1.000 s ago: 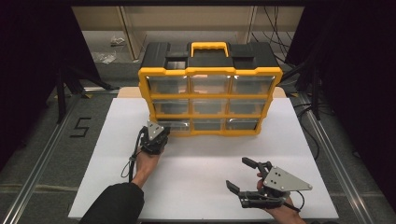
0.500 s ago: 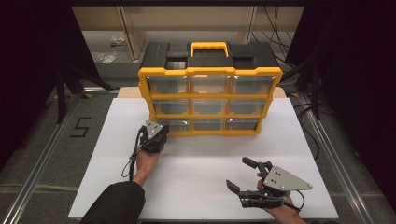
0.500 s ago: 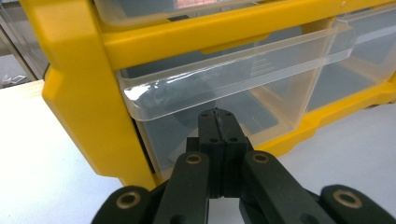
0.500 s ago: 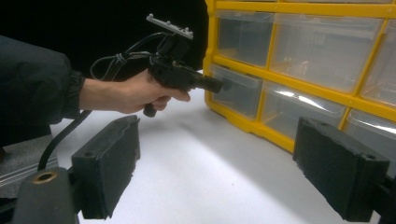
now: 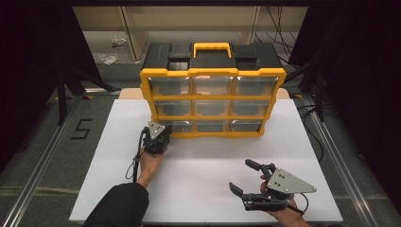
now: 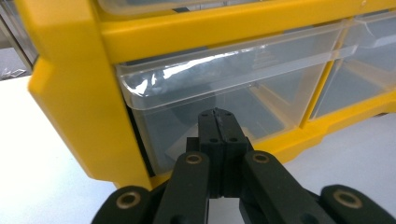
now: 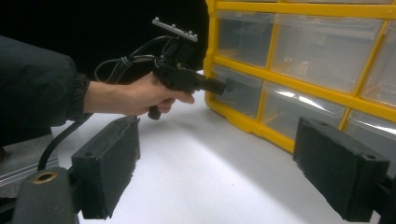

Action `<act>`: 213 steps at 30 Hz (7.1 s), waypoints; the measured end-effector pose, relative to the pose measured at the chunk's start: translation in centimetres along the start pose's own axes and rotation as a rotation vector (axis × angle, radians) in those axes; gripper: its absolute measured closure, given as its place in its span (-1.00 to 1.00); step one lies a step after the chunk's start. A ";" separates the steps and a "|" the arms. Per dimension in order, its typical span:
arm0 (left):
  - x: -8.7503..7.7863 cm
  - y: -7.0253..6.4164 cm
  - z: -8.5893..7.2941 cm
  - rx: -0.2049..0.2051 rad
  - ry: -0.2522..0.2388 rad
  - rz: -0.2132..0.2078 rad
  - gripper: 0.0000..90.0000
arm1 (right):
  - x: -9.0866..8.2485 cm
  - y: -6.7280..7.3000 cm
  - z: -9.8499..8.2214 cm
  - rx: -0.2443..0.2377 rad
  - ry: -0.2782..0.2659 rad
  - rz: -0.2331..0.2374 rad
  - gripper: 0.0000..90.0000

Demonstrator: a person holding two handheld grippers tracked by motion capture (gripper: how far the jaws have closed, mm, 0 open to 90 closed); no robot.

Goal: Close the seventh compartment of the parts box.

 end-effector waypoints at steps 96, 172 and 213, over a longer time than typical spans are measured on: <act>-6.7 -6.0 2.8 -0.034 -0.095 -0.365 -0.57 | 0.0 0.0 0.0 0.000 -0.003 -0.001 -0.65; -12.5 -7.7 1.8 0.102 -0.196 -0.417 -0.60 | 0.0 0.0 0.1 0.004 -0.010 -0.003 -0.65; -13.8 -7.3 1.1 0.099 -0.173 -0.389 -0.64 | -0.1 -0.1 0.1 0.002 -0.010 -0.004 -0.65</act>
Point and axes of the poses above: each handheld gripper's, and its own axes: x roughly forward along the jaws, z roughly out of its top, y roughly to its left, the point moved 3 cm from there along x, roughly forward along the jaws, and after that the axes turned 13 degrees about -z, right-handed, at the moved point
